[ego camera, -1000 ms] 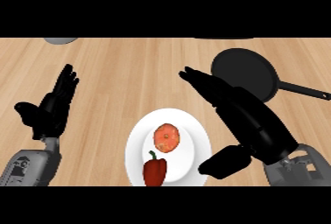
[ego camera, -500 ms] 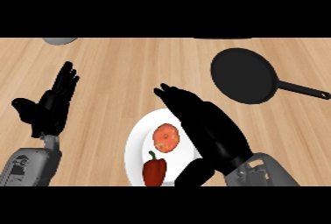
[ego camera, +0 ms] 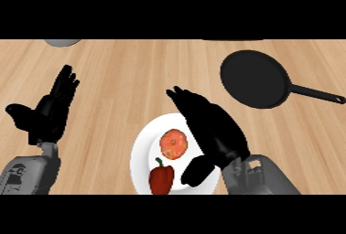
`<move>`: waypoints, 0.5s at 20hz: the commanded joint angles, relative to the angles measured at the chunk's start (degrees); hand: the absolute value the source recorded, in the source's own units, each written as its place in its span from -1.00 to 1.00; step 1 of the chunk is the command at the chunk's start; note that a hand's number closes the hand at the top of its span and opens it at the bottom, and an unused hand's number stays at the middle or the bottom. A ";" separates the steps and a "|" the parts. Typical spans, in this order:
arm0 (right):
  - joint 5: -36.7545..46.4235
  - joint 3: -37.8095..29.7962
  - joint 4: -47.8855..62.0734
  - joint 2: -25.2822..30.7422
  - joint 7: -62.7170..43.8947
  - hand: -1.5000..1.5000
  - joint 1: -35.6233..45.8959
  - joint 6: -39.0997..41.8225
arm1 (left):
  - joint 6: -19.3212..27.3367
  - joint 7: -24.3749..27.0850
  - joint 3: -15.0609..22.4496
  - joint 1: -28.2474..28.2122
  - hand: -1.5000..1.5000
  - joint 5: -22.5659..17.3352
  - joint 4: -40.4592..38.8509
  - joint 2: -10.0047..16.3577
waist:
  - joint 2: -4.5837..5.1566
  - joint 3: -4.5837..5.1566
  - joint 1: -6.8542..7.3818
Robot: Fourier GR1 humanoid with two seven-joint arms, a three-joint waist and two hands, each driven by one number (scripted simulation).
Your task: Pick the squash from the plate and place it in the pan
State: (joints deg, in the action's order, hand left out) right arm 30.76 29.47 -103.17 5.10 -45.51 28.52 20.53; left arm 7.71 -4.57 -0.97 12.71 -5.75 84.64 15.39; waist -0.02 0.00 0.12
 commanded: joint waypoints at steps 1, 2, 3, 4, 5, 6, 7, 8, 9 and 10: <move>-1.30 -5.21 5.12 0.59 4.84 -1.00 1.25 3.82 | 0.28 -2.41 0.12 0.24 0.00 1.13 1.68 -0.84 | 0.04 -0.01 0.07; 2.09 -0.11 5.41 3.74 11.75 -1.00 -7.17 -1.62 | 1.17 2.46 0.60 -2.48 0.00 2.04 0.24 -2.18 | 0.09 -0.02 0.00; 2.10 -2.26 7.82 -1.69 6.10 -1.00 -0.02 2.01 | -0.72 0.06 -1.78 3.11 0.00 0.69 -3.01 -0.88 | 0.07 0.00 -0.05; 0.37 -3.43 7.07 -0.84 7.88 -1.00 -1.33 3.39 | -2.18 -0.85 -2.18 2.18 0.00 0.20 -0.99 0.38 | 0.04 0.00 -0.02; 1.83 -2.35 8.66 0.32 10.37 -1.00 -2.86 2.86 | -0.84 -0.47 -1.22 2.83 0.00 1.52 -1.94 -0.95 | 0.06 0.00 -0.07; 1.80 -0.41 6.64 -2.30 7.25 -1.00 -3.03 4.15 | -1.97 0.22 -1.67 0.04 0.00 0.56 -0.55 -0.94 | 0.00 0.00 0.01; 1.46 -2.94 8.48 -2.23 8.80 -1.00 -1.24 5.30 | -2.42 1.73 -2.12 -1.47 0.00 0.97 -1.00 -0.88 | 0.02 0.00 0.07; 4.19 0.22 12.08 -2.35 11.98 -1.00 -3.57 1.68 | -0.41 -3.59 -0.09 -2.08 0.00 2.20 5.18 -1.15 | -0.01 -0.02 0.30; 3.52 -1.25 8.04 -1.29 11.10 -1.00 -4.47 4.95 | 0.19 -0.27 -1.82 3.40 0.00 2.76 -3.03 -2.39 | 0.04 0.00 -0.21; 4.55 -1.78 14.32 -4.72 9.92 -1.00 0.10 4.43 | -2.03 -0.61 -1.62 1.54 0.00 1.98 -1.48 -1.38 | 0.06 0.00 0.08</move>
State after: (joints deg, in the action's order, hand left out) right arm 33.47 28.02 -94.10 3.16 -36.51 26.45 23.94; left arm 6.69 -5.09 -2.23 13.53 -4.18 84.11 14.19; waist 0.01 0.00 0.14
